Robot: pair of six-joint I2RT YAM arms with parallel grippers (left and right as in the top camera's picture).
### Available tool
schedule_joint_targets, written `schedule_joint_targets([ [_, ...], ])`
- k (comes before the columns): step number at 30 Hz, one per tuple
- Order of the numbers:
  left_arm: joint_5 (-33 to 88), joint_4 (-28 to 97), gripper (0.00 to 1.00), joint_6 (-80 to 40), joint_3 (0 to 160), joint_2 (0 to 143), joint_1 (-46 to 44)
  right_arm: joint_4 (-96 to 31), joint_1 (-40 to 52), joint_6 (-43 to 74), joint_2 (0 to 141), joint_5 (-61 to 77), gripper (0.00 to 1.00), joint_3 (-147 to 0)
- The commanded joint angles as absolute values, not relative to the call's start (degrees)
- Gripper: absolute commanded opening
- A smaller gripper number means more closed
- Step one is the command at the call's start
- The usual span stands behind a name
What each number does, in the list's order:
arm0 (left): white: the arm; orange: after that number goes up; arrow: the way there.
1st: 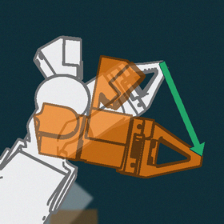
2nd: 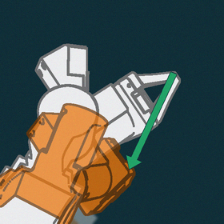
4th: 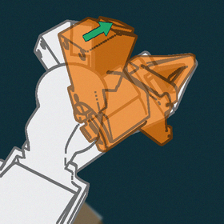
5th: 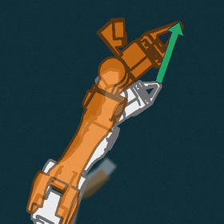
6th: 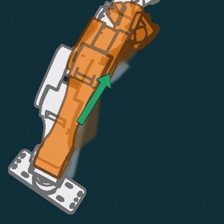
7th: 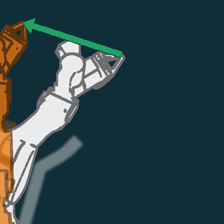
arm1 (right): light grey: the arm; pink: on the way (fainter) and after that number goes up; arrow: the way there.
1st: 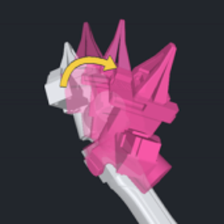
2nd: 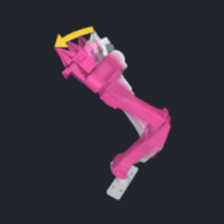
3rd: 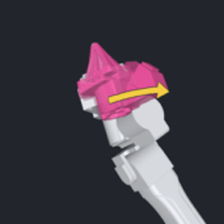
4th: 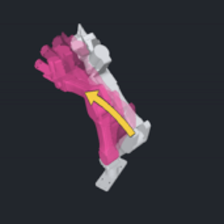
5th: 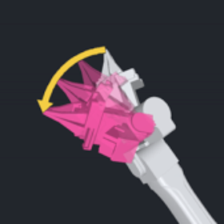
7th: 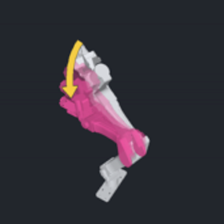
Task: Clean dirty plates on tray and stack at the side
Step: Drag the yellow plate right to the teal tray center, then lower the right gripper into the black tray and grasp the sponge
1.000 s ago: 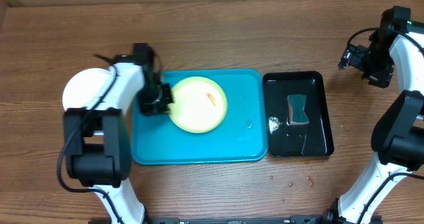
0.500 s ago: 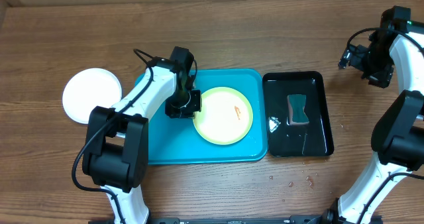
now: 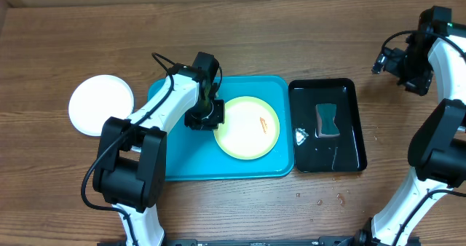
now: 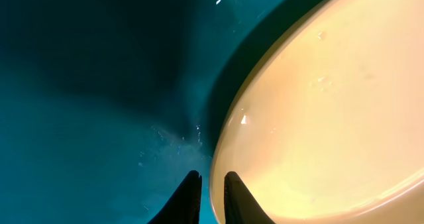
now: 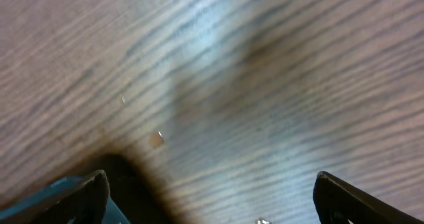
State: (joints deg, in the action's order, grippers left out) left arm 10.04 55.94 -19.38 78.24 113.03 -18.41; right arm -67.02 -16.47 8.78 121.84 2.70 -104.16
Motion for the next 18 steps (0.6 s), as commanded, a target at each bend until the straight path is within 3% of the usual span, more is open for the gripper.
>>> schedule_joint_targets([
  [1, 9.2, 55.4, 0.15, -20.2, 78.0, 113.6, -19.0, -67.5, -16.4, 8.9, 119.9, 5.8, 1.00, -105.0],
  [4, 8.6, 55.4, 0.15, -21.1, 78.0, 113.6, -18.9, -72.1, -16.4, 8.8, 119.9, 13.0, 1.00, -105.0],
  [12, 8.5, 54.5, 0.15, -21.5, 77.6, 113.6, -20.1, -78.7, -16.4, 8.5, 119.9, 14.7, 1.00, -105.0],
  [18, 8.4, 53.3, 0.09, -21.5, 76.6, 113.6, -20.6, -84.0, -15.4, 4.4, 119.9, 14.7, 0.83, -105.0],
])
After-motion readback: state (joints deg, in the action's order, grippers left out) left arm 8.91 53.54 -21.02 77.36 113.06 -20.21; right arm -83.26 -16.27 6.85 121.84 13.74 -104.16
